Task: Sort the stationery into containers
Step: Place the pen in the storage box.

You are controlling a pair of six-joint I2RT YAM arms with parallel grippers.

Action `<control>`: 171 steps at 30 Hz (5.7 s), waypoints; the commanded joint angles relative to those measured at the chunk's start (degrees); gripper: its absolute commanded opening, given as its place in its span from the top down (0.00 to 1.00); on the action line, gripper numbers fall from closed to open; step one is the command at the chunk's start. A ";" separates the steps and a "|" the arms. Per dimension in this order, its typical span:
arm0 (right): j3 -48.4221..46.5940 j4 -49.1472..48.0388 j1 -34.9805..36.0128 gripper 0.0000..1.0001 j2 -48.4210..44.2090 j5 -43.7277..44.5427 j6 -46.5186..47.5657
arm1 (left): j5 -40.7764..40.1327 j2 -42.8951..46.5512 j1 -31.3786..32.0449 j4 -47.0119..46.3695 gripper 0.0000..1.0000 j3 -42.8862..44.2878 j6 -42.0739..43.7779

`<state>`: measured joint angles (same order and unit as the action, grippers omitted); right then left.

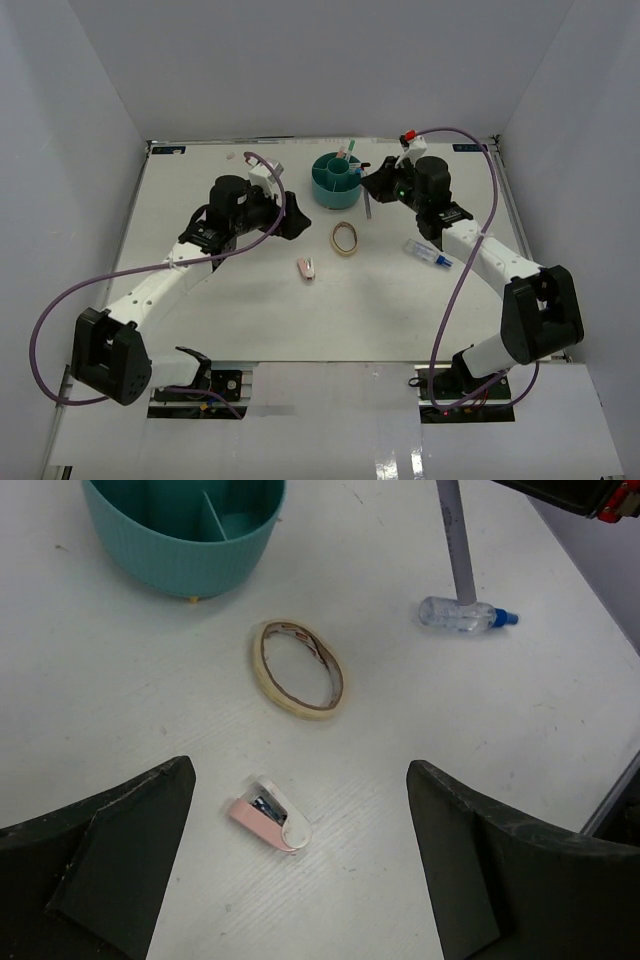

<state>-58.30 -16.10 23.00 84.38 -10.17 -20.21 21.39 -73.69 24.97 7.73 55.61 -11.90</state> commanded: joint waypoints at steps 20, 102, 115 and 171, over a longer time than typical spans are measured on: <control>-1.38 -19.85 6.09 0.92 0.44 4.55 -13.89 | -7.23 -5.93 10.44 -16.69 0.02 3.88 -11.12; 0.65 -3.68 6.70 0.66 -6.16 -5.29 -5.90 | -3.55 -11.39 13.79 -13.18 0.85 6.79 11.37; -1.81 -0.51 6.35 0.92 -5.63 -6.26 -3.44 | -12.59 -10.86 13.79 -10.98 0.56 7.58 10.76; -42.60 -10.27 4.33 0.49 38.95 9.38 11.23 | -13.74 -2.95 -6.78 2.38 0.02 2.22 0.56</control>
<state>-100.88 -24.12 27.44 128.18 -1.23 -10.15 6.37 -77.73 18.15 10.13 57.69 -11.22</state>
